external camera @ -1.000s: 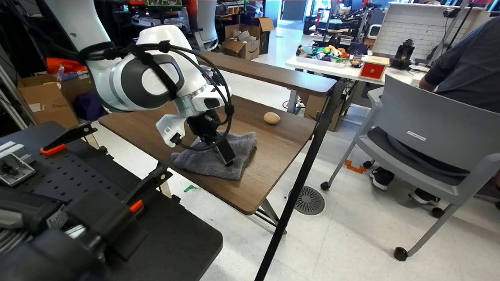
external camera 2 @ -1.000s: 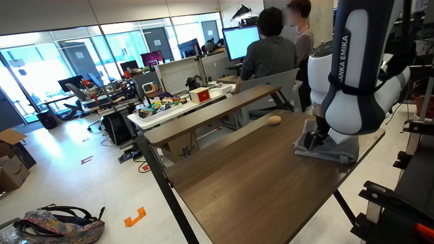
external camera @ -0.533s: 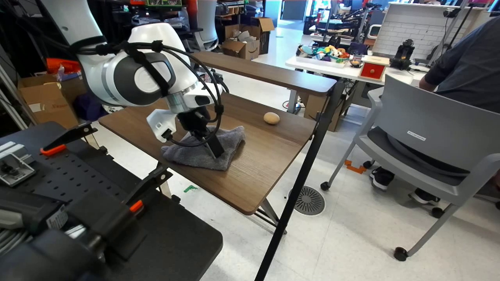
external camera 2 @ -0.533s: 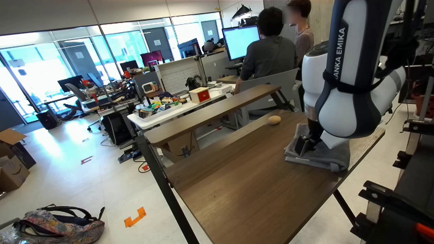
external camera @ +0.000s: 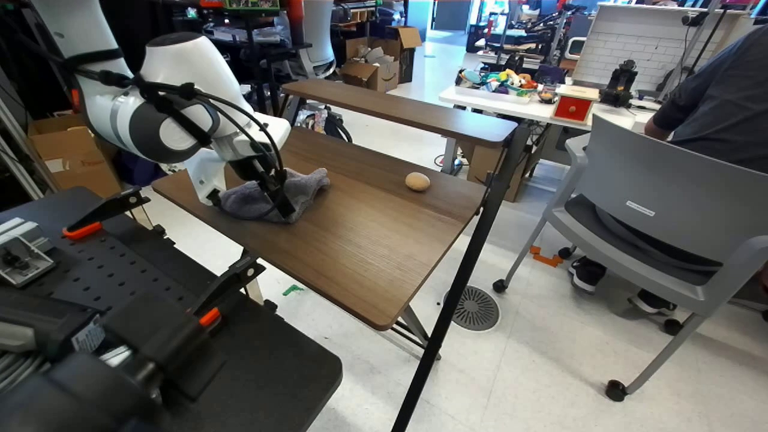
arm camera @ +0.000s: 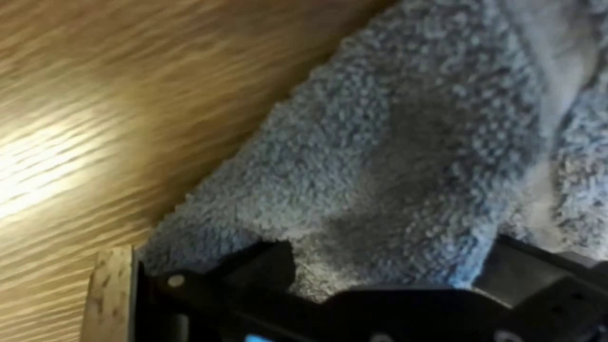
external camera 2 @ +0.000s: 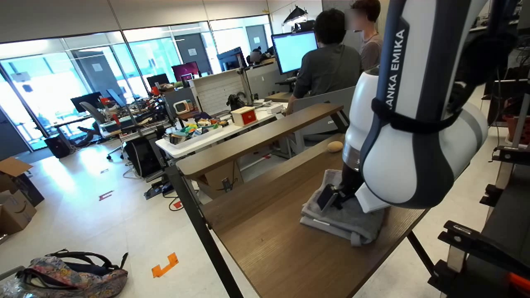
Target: Move the plush toy and wipe the table with the cloth
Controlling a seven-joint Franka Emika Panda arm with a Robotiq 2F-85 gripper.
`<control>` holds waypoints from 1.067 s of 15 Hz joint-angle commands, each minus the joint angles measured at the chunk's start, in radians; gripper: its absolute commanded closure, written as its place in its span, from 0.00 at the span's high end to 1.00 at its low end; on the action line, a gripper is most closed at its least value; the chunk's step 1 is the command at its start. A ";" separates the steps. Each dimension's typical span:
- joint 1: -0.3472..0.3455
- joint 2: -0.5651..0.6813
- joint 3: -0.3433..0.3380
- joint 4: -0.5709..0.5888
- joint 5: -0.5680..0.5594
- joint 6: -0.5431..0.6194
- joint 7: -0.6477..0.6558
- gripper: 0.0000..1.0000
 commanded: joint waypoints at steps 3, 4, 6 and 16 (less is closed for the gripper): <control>0.076 0.096 0.041 0.151 0.137 -0.039 0.032 1.00; 0.093 0.111 0.027 0.179 0.157 -0.042 0.040 1.00; 0.134 0.159 -0.027 0.254 0.203 -0.061 0.058 1.00; 0.133 0.377 -0.326 0.639 0.178 -0.444 0.425 1.00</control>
